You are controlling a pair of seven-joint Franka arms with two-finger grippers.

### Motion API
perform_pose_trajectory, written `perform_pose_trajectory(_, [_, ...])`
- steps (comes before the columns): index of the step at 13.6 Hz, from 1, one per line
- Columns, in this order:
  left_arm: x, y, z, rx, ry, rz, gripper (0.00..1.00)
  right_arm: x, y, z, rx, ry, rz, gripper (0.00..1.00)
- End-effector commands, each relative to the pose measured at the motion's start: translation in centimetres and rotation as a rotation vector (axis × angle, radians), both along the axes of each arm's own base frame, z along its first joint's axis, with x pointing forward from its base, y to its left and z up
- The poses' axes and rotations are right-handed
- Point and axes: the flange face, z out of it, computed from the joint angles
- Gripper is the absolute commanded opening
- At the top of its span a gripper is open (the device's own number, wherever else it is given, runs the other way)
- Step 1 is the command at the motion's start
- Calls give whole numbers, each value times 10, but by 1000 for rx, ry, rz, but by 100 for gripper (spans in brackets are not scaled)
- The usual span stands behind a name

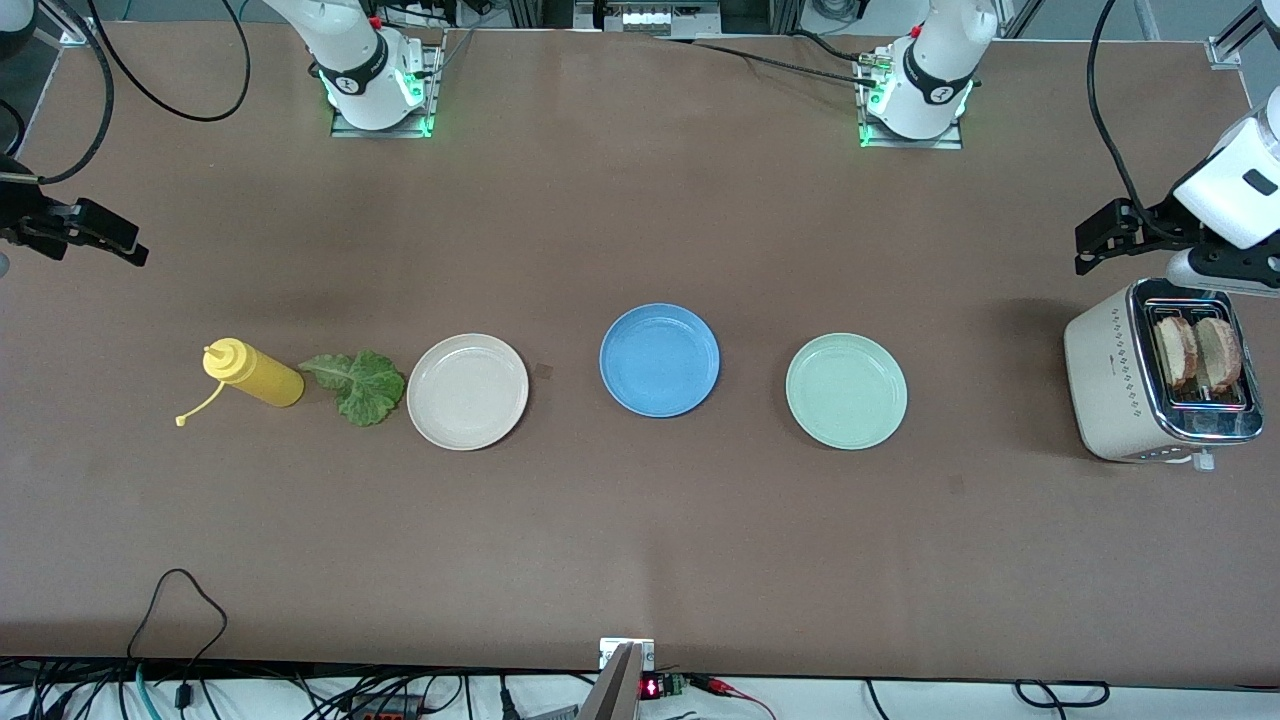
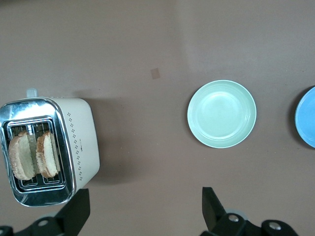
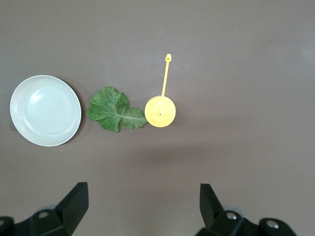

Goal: Make sandwich in blue plate with both arms
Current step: 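Move the left gripper over the toaster toward the bread slices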

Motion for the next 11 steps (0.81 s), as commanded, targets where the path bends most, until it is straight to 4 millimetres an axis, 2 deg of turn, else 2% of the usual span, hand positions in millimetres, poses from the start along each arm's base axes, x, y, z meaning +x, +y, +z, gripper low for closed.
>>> perform_pose_trajectory(1, [0,-3,4,-17,6,14,100,0,-2,6,-13,-4,10,100])
perform_pose_trajectory(9, [-6,3,-1,-5,61,24,100,0,-2,6,-13,-6,10,100])
perform_pose_trajectory(11, [-5,3,3,-4,54,24,100,1,-2,5,-14,-6,10,100])
